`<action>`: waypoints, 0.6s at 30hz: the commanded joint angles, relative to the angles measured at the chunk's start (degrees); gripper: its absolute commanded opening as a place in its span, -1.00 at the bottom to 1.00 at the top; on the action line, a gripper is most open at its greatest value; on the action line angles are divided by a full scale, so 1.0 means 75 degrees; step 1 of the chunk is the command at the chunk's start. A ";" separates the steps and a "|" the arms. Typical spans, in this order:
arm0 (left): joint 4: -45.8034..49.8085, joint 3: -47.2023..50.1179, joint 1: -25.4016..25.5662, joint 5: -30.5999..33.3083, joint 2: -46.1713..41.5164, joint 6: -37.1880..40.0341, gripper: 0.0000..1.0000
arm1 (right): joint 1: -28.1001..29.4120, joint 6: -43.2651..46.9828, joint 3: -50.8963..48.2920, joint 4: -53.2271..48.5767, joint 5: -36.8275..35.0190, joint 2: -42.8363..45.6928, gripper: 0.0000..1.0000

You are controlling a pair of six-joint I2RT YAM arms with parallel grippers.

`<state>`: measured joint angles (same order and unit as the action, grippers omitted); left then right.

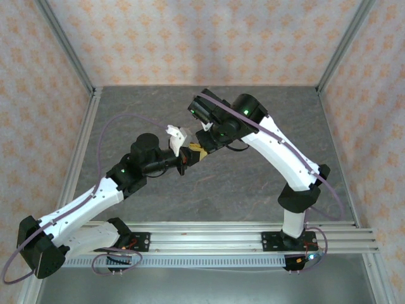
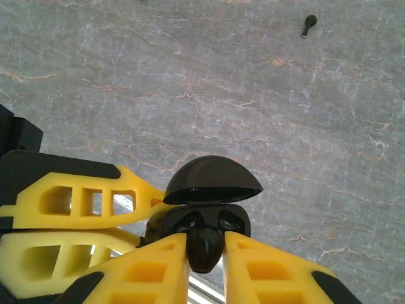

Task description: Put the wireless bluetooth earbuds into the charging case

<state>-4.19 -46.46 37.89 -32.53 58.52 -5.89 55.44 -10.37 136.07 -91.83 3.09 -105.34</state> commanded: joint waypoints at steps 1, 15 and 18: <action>-0.0748 -0.0084 0.0055 0.0119 -0.0049 0.0036 -1.00 | 0.0085 -0.0304 0.0221 -0.0226 0.0629 -0.0135 -0.59; -0.0870 -0.0147 0.0046 0.0023 -0.0010 -0.0044 -1.00 | 0.0085 -0.0737 0.0477 -0.0321 0.0532 -0.0090 -0.46; -0.0891 -0.0156 0.0046 -0.0019 -0.0022 -0.0063 -1.00 | 0.0085 -0.0831 0.0513 -0.0313 0.0475 -0.0073 -0.43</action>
<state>-6.48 -46.46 37.89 -32.56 58.54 -6.09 55.51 -14.41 138.43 -92.42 5.65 -105.38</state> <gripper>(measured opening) 0.060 0.282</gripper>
